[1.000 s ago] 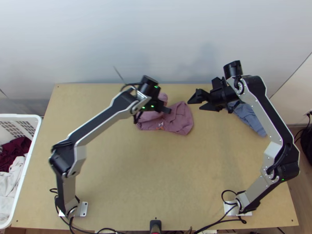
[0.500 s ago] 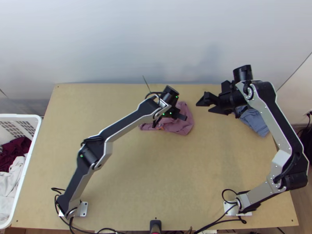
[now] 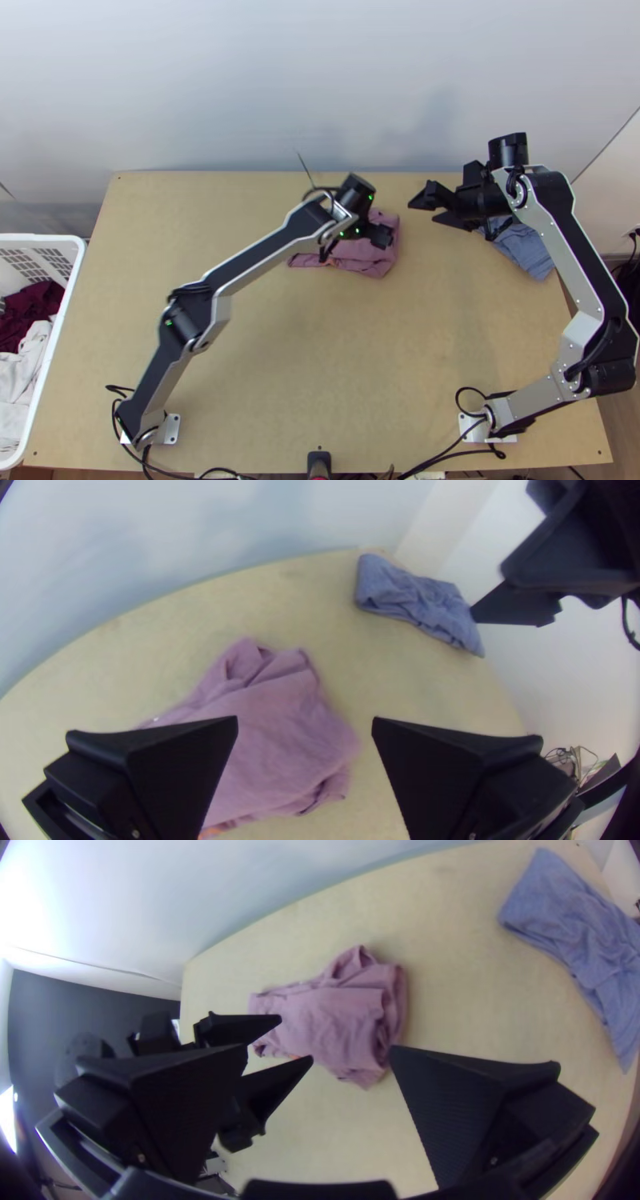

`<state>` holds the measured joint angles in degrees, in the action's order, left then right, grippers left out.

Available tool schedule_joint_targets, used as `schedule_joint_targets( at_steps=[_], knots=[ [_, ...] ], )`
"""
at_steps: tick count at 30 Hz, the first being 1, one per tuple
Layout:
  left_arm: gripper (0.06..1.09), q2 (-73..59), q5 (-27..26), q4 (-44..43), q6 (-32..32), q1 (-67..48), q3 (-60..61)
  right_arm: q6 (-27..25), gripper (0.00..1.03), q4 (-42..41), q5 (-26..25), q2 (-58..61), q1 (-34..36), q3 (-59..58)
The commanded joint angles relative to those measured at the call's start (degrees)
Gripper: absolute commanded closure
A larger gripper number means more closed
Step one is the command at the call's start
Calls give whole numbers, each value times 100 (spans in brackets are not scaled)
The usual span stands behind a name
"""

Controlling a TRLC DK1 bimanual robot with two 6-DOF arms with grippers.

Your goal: Fold the t-shirt

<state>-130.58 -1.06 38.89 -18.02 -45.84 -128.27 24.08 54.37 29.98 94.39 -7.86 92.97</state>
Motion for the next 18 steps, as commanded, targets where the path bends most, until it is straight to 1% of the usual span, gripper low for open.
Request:
schedule_joint_targets(
  at_steps=[1,2,5,7,10,15,18],
  knots=[
    [10,973,1,795,-123,190,21,168,4,-462,-106,62,-304,-7],
    [10,1149,1,962,-131,251,83,71,4,-541,-282,71,-454,11],
    [10,1738,1,1340,-123,498,408,-439,4,-629,-888,97,-946,55],
    [10,2072,1,1472,-123,665,671,-720,4,-629,-1029,194,-1236,90],
    [10,2635,1,1481,-88,937,1216,-1520,4,-629,-1618,317,-1789,55],
    [10,3434,1,1481,-70,1350,2095,-2390,4,-638,-1978,572,-2290,-24],
    [10,3856,1,1481,-79,1605,2614,-3155,4,-656,-2418,695,-2501,-200]
  ],
)
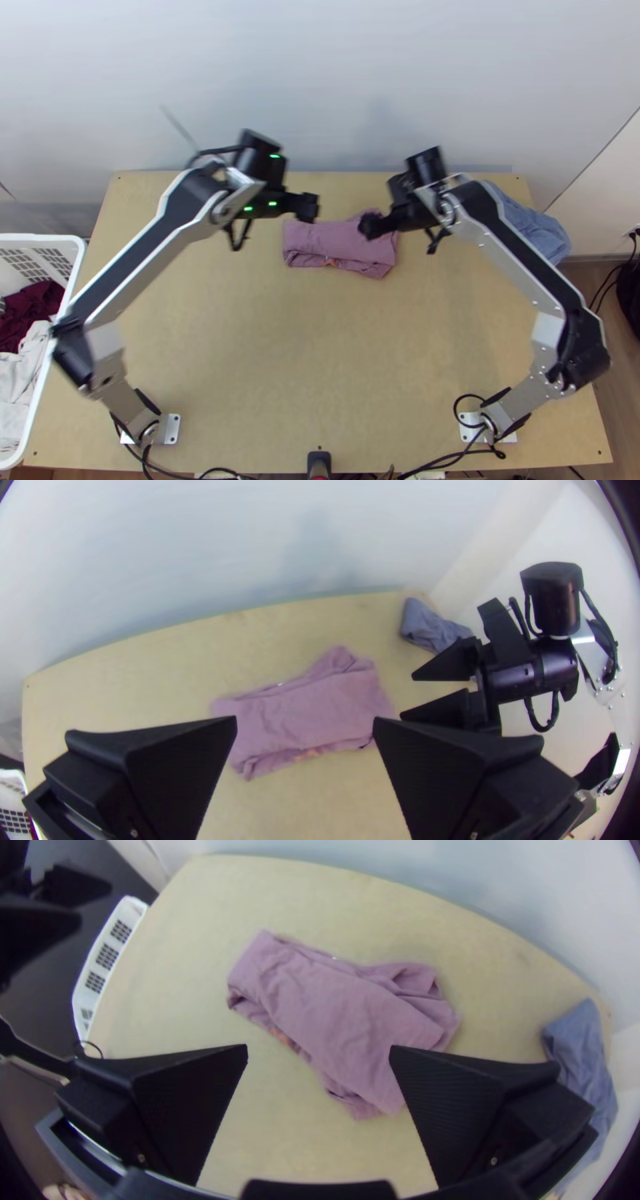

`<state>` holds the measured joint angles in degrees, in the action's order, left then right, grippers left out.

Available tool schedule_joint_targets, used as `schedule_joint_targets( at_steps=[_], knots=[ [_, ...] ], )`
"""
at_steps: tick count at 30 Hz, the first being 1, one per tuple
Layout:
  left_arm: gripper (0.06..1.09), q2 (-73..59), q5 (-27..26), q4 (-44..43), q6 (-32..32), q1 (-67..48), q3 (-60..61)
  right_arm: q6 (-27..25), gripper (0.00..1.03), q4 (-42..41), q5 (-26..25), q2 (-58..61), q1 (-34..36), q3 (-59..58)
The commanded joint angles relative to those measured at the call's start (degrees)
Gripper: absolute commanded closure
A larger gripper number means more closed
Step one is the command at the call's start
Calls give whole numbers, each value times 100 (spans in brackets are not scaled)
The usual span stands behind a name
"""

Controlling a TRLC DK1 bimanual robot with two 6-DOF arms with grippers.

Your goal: Fold the t-shirt

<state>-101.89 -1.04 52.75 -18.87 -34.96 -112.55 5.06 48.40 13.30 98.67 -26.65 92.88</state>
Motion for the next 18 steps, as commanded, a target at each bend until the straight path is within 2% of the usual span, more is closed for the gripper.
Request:
schedule_joint_targets(
  at_steps=[1,5,11,18],
  knots=[
    [10,1110,7,95,6,587,1209,-1464,4,-85,-952,284,-718,-262],
    [10,1452,-2,86,-20,894,1658,-2123,4,-490,-1541,275,-1149,-763],
    [10,1725,-2,69,-55,1149,1974,-2879,4,-1579,-2218,275,-1553,-1519],
    [10,1839,-2,51,-64,1264,2194,-3442,4,-2537,-2350,372,-1993,-1984]
  ],
)
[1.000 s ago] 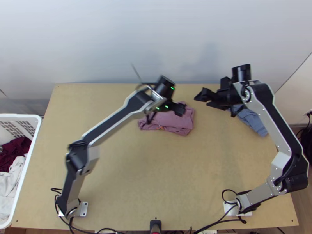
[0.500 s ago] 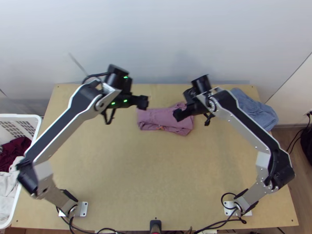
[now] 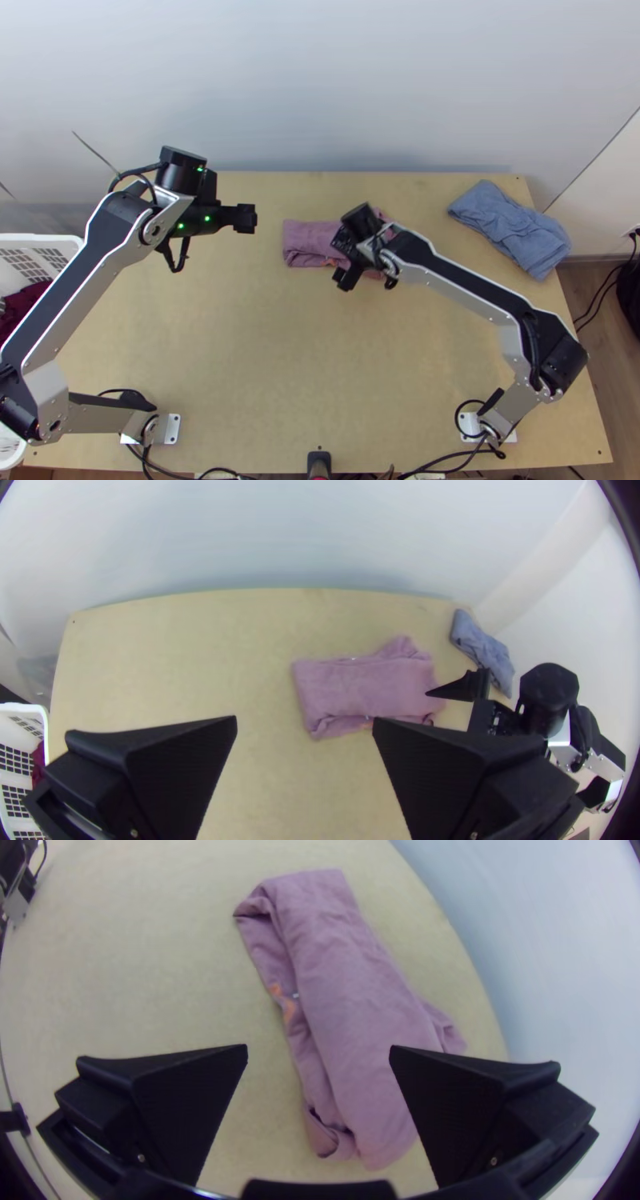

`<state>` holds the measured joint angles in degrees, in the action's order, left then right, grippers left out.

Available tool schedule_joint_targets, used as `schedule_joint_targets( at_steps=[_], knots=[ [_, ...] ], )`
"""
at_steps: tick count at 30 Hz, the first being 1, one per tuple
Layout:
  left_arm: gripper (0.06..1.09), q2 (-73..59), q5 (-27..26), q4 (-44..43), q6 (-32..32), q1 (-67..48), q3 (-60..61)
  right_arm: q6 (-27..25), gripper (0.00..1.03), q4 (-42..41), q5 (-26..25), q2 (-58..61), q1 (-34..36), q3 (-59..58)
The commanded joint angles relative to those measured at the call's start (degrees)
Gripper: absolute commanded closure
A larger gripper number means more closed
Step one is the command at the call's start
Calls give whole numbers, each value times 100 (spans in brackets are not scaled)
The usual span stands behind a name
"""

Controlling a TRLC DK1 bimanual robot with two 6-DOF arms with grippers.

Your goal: Fold the t-shirt

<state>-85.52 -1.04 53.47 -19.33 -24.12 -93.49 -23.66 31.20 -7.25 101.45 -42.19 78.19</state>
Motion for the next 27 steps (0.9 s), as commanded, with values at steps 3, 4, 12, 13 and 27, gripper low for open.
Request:
schedule_joint_targets(
  at_steps=[3,4,12,13,27],
  knots=[
    [10,228,-2,-30,-27,197,367,-657,4,-993,-383,191,-588,-665],
    [10,237,-2,-39,-27,206,402,-693,4,-1099,-418,217,-615,-744],
    [10,351,-2,-91,-44,311,675,-1044,4,-1881,-814,613,-641,-1025],
    [10,360,-2,-100,-53,338,692,-1071,4,-1960,-866,683,-623,-999],
    [10,492,-2,-118,17,540,929,-1343,4,-2593,-1156,1580,-157,-155]
  ],
)
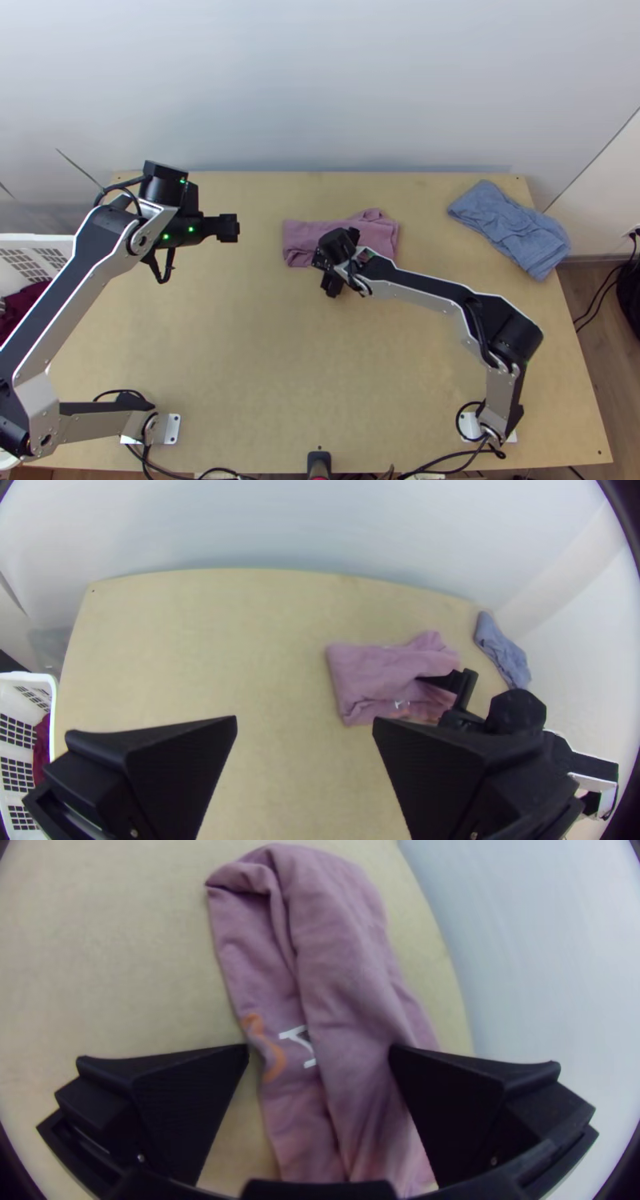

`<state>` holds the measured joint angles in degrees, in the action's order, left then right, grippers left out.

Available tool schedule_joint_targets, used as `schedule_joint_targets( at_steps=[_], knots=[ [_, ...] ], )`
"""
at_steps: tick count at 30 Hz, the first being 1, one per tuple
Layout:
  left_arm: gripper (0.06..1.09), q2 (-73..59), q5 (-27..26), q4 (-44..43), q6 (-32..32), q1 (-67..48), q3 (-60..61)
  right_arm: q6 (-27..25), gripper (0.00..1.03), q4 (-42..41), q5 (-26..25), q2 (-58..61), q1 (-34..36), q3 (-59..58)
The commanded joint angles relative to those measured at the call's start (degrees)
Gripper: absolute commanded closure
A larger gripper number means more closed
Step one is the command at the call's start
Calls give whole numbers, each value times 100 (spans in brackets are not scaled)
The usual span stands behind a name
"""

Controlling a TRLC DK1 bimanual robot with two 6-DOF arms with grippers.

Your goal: Fold the t-shirt

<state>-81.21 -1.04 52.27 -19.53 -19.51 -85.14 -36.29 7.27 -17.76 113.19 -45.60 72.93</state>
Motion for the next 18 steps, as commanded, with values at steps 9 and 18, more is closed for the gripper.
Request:
schedule_joint_targets(
  at_steps=[9,18],
  knots=[
    [10,79,-10,-24,63,123,94,-361,61,-208,-140,784,245,767],
    [10,79,-10,-42,46,131,59,-264,100,-727,-615,476,227,371]
  ],
)
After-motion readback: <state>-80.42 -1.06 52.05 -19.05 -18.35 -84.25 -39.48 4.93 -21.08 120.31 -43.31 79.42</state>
